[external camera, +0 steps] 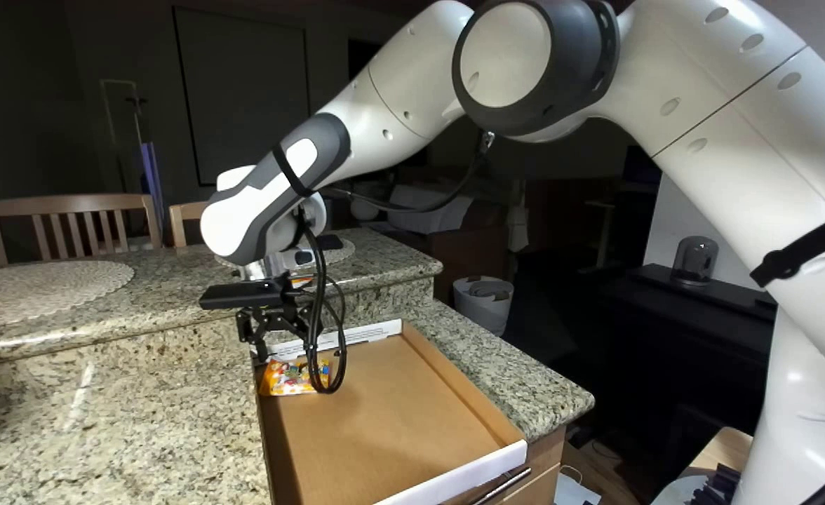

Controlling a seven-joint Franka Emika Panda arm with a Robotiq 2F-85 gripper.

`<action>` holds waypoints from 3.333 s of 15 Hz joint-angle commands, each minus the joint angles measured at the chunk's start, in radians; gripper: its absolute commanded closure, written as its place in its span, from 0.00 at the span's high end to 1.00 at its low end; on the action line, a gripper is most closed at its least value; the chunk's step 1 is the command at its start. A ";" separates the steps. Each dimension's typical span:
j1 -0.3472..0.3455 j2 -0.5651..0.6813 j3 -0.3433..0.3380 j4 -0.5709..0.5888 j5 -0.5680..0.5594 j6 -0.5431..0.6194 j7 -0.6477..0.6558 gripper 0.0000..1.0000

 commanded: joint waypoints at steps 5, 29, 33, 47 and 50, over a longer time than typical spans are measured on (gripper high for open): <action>0.036 0.072 -0.031 0.094 -0.049 -0.068 -0.028 1.00; 0.025 0.037 -0.060 0.087 -0.041 -0.115 -0.006 0.05; 0.013 -0.077 -0.066 -0.022 -0.033 -0.065 0.011 0.05; -0.051 -0.414 -0.029 -0.205 -0.019 -0.003 -0.001 0.06; -0.067 -0.414 -0.010 -0.218 -0.004 -0.023 -0.029 0.04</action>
